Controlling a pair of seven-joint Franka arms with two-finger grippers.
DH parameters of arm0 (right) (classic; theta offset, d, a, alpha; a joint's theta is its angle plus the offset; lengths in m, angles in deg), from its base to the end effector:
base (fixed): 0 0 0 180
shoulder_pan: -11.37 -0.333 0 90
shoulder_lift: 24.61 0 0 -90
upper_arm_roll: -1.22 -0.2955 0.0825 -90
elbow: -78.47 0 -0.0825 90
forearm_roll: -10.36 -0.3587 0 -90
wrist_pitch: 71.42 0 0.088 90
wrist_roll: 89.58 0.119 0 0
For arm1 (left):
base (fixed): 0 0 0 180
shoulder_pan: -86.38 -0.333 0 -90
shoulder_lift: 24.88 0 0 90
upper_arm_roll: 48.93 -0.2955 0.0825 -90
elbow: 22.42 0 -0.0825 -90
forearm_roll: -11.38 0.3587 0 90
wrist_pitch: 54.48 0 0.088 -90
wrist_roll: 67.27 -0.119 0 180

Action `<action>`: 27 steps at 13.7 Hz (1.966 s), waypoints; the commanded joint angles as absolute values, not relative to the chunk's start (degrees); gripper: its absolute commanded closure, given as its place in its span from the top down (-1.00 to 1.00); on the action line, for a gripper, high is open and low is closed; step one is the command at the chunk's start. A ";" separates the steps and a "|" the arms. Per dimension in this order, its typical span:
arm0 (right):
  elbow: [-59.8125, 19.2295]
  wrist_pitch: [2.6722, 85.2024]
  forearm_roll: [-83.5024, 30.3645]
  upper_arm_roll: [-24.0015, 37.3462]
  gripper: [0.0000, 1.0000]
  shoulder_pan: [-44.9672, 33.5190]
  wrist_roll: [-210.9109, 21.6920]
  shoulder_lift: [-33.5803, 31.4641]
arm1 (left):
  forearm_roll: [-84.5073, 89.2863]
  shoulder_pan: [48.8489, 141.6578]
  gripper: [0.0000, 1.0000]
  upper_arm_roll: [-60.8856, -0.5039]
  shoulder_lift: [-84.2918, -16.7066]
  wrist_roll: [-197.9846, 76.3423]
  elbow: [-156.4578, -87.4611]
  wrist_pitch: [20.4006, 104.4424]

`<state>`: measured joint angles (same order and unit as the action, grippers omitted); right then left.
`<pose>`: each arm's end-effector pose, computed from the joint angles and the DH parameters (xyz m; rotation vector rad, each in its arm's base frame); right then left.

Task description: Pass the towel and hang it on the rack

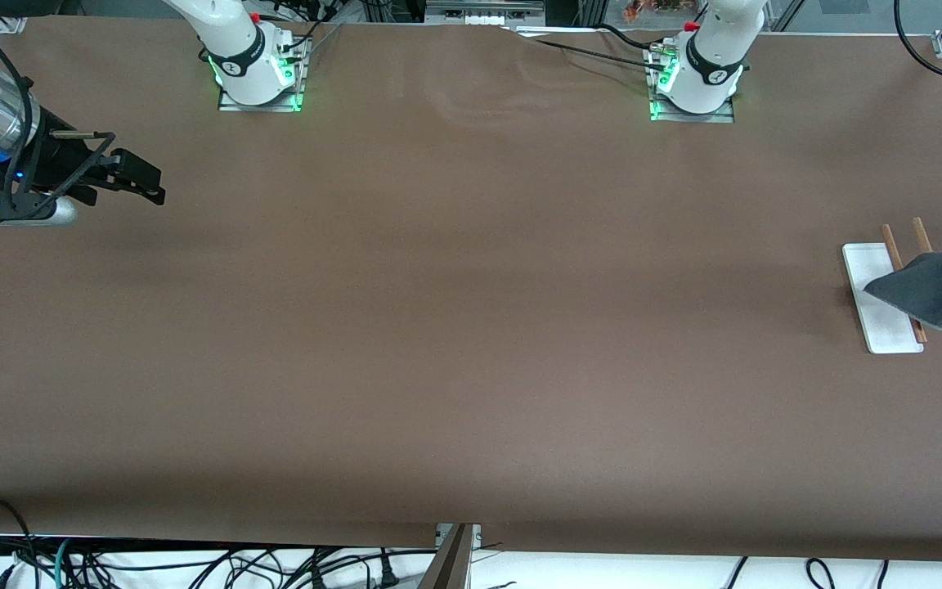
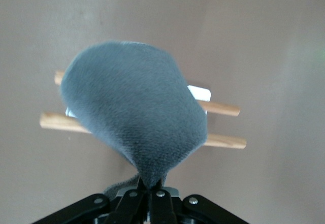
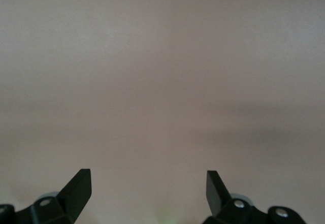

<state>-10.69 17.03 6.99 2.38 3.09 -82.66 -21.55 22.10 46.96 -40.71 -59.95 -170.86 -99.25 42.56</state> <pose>0.5347 0.0742 0.5679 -3.0903 -0.0049 0.1118 0.5413 0.3713 0.3359 2.3395 -1.7689 -0.2750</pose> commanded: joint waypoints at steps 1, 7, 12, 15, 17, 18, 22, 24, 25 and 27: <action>-12.15 18.32 8.08 3.51 1.00 1.79 -83.69 -22.41 | 23.60 45.95 -1.00 -39.97 -61.88 -172.30 -98.27 43.17; -11.88 20.16 11.07 3.51 1.00 1.88 -83.78 -21.18 | 23.33 46.21 1.00 -39.79 -61.45 -172.21 -97.92 42.99; -10.05 19.55 10.98 3.60 1.00 2.14 -86.15 -21.01 | 23.16 47.61 1.00 -38.91 -58.55 -171.42 -95.64 40.71; -9.86 19.90 10.90 3.42 1.00 1.88 -85.62 -20.22 | 23.42 51.21 1.00 -38.83 -54.95 -163.46 -95.29 35.28; -9.86 19.55 10.98 3.51 1.00 1.97 -85.97 -19.78 | 23.51 54.72 1.00 -38.83 -52.92 -157.65 -95.28 31.85; -9.86 19.55 11.07 3.51 1.00 1.80 -85.80 -19.69 | 23.16 56.39 1.00 -38.83 -52.04 -154.58 -95.28 30.44; -10.04 19.64 10.80 3.16 1.00 1.44 -85.71 -19.34 | 20.70 58.87 1.00 -35.07 -48.70 -137.81 -95.37 28.58; -10.21 19.55 10.89 3.16 1.00 1.36 -85.71 -19.25 | 20.70 58.96 1.00 -29.36 -48.43 -127.01 -95.37 26.74; -10.21 19.55 10.81 3.16 1.00 1.27 -85.71 -19.25 | 20.70 58.96 1.00 -26.11 -48.00 -120.95 -95.37 25.69; -10.21 19.55 10.80 3.16 1.00 0.83 -85.71 -19.25 | 20.70 58.96 1.00 -19.26 -47.47 -106.63 -95.55 24.45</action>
